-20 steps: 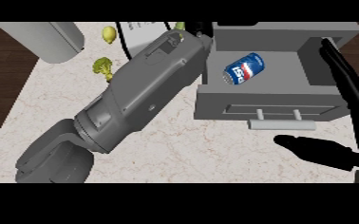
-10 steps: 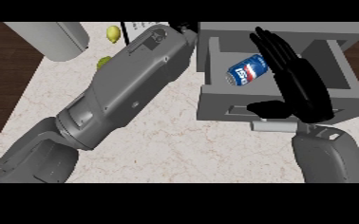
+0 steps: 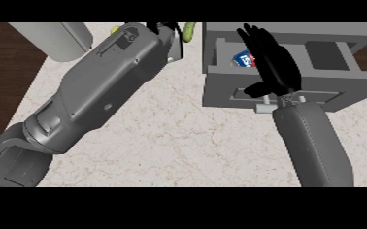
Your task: Pick up the can, place it into the drawer and close the drawer
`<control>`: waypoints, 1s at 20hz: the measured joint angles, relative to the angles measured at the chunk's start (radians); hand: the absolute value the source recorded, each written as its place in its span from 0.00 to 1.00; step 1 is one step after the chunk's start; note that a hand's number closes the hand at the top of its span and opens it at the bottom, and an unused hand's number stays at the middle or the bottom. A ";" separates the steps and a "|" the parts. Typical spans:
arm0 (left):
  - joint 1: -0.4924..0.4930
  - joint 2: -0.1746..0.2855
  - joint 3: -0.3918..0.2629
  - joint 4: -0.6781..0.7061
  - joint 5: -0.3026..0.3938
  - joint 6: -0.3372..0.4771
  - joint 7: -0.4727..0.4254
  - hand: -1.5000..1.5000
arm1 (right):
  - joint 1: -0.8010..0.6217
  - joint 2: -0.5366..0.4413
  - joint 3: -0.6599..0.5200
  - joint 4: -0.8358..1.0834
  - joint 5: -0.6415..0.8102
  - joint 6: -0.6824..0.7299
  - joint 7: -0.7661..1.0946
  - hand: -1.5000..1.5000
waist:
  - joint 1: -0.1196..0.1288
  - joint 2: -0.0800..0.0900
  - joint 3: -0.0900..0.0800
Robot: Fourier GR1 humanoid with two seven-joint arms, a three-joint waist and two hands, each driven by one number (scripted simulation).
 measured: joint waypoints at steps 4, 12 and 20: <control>0.042 0.039 -0.003 -0.067 -0.025 0.010 0.027 0.00 | -0.072 0.002 -0.019 0.185 0.048 -0.112 -0.023 0.00 | -0.001 0.000 -0.001; 0.102 0.118 0.002 -0.174 -0.059 0.005 0.083 0.00 | -0.207 -0.010 -0.069 0.463 0.120 -0.328 -0.059 0.00 | 0.010 -0.009 -0.015; 0.133 0.165 0.023 -0.239 -0.078 0.000 0.120 0.00 | -0.342 -0.028 -0.134 0.693 0.144 -0.480 -0.069 0.00 | 0.022 0.001 -0.013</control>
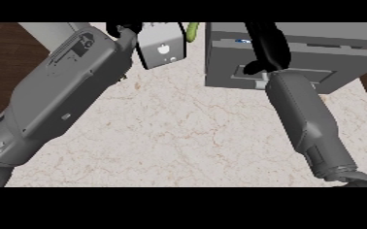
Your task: Pick up the can, place it into the drawer and close the drawer
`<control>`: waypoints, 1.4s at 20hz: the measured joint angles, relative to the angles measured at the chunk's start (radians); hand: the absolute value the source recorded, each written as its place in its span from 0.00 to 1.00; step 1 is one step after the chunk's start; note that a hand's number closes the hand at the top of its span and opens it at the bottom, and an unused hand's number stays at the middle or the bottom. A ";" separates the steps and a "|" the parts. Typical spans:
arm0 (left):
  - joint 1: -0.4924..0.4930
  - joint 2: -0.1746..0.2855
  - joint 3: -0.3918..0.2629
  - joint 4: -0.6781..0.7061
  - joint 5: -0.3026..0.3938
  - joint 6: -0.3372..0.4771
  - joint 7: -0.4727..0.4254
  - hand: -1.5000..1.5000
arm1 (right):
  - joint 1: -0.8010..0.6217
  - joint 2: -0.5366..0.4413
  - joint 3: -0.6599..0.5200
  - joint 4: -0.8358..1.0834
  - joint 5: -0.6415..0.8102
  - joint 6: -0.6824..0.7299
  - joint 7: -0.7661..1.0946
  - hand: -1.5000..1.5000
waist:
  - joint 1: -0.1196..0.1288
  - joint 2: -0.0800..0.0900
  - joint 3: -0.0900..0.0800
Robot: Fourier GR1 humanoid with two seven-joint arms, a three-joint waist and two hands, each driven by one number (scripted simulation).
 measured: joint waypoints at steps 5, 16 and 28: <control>0.033 0.022 0.007 -0.045 -0.014 -0.010 0.009 0.00 | -0.085 -0.012 -0.040 0.127 0.004 -0.071 0.013 0.00 | 0.012 0.015 0.009; 0.038 0.077 0.005 -0.148 -0.038 0.004 0.089 0.00 | -0.220 -0.064 -0.080 0.303 0.017 -0.086 0.033 0.00 | 0.034 0.034 0.020; 0.063 0.099 0.005 -0.216 -0.054 0.012 0.121 0.00 | -0.285 -0.065 -0.221 0.375 -0.126 0.046 -0.126 0.00 | 0.032 0.042 0.025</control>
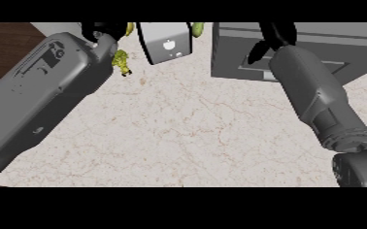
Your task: Pick up the can, place it into the drawer and close the drawer
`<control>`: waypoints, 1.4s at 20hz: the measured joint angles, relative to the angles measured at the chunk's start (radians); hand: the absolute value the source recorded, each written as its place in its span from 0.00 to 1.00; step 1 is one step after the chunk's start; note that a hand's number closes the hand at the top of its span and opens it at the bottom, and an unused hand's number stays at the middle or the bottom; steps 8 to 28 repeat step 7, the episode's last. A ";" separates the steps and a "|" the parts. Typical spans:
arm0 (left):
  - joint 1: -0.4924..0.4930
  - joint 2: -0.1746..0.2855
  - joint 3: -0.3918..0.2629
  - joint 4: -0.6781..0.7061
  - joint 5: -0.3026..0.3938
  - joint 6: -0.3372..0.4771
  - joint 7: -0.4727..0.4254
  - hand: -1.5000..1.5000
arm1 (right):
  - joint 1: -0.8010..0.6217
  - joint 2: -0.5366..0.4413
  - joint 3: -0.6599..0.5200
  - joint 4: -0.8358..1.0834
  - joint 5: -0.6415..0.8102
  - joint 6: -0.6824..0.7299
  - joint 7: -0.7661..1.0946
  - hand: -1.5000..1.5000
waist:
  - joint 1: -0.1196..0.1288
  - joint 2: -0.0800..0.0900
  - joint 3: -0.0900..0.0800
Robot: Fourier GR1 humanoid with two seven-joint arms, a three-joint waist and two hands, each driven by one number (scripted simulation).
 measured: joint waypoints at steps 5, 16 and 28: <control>0.024 0.006 0.002 -0.014 -0.006 0.002 -0.004 0.00 | -0.012 0.014 -0.142 -0.008 -0.153 0.082 -0.100 0.00 | -0.008 -0.004 0.000; 0.031 0.015 0.004 -0.030 -0.007 0.000 0.004 0.00 | -0.018 0.009 -0.178 -0.004 -0.190 0.113 -0.123 0.00 | -0.005 -0.004 0.000; 0.031 0.015 0.004 -0.030 -0.007 0.000 0.004 0.00 | -0.018 0.009 -0.178 -0.004 -0.190 0.113 -0.123 0.00 | -0.005 -0.004 0.000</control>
